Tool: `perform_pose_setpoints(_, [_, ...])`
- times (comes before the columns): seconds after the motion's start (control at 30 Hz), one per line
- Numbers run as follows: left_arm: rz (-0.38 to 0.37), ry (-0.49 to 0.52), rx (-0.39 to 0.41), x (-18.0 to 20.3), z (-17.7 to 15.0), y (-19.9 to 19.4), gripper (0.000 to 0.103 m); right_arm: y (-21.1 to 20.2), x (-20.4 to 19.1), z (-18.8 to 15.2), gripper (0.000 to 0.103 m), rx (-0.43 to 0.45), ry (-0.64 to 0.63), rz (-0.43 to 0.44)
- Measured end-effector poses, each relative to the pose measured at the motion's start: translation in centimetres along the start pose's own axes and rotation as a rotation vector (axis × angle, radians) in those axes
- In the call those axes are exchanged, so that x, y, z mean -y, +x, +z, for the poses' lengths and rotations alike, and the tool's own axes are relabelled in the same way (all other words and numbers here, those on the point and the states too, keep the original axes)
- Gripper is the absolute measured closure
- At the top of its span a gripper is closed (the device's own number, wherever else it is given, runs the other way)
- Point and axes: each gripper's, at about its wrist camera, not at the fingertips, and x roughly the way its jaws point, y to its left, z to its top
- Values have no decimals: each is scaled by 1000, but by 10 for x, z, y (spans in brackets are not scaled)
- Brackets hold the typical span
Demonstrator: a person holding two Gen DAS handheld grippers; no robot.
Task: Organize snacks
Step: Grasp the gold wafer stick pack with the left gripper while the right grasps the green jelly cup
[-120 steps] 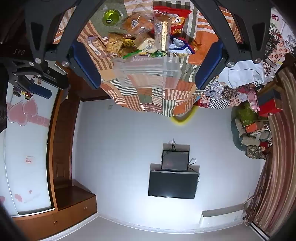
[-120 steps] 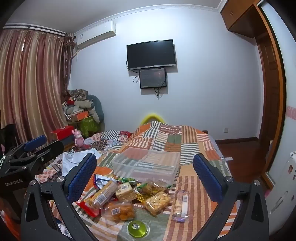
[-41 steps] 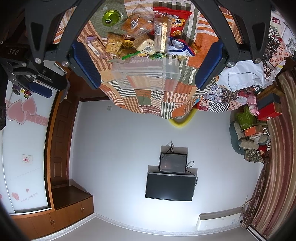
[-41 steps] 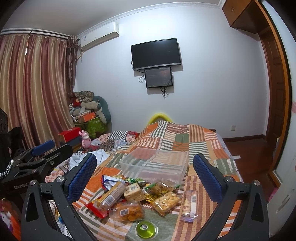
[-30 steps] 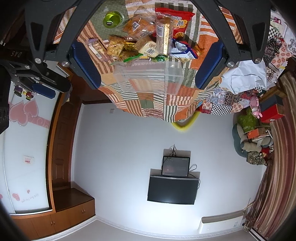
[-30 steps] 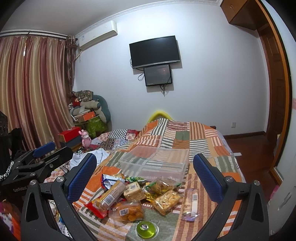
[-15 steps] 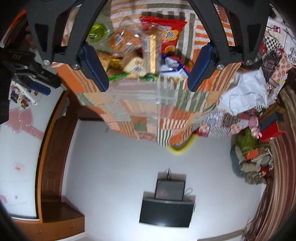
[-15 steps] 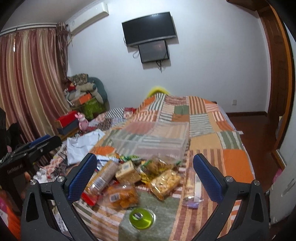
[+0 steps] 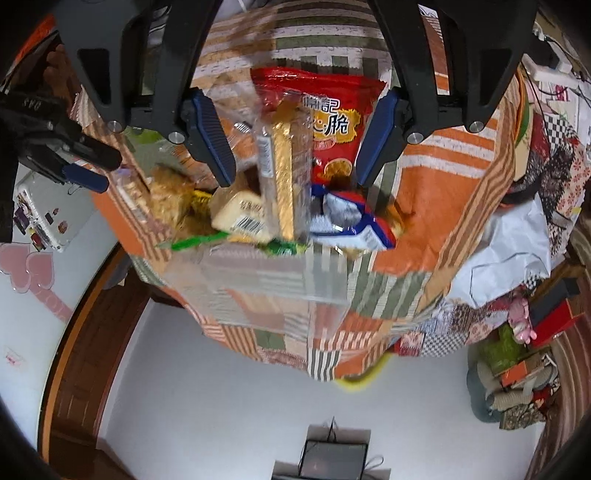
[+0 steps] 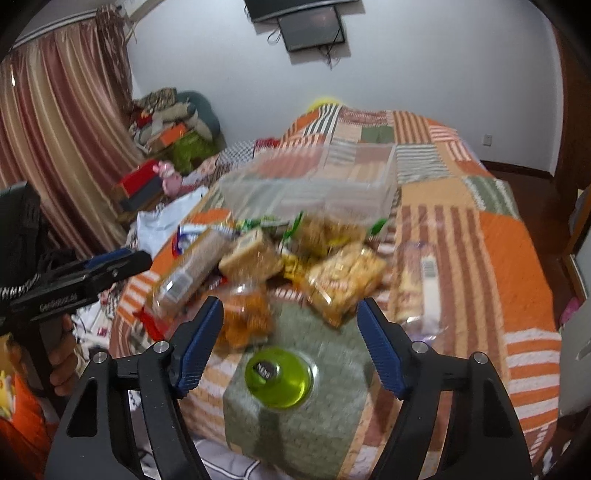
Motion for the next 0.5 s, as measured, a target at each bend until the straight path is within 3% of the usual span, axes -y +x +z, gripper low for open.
perform_pose_setpoints(0.3, [-4, -15, -68, 2, -12, 18, 36, 21, 4, -12, 35, -97, -17, 30])
perform_pose_setpoints(0.5, [-23, -22, -111, 2, -11, 35, 40, 37, 9, -18, 52, -175, -7, 59])
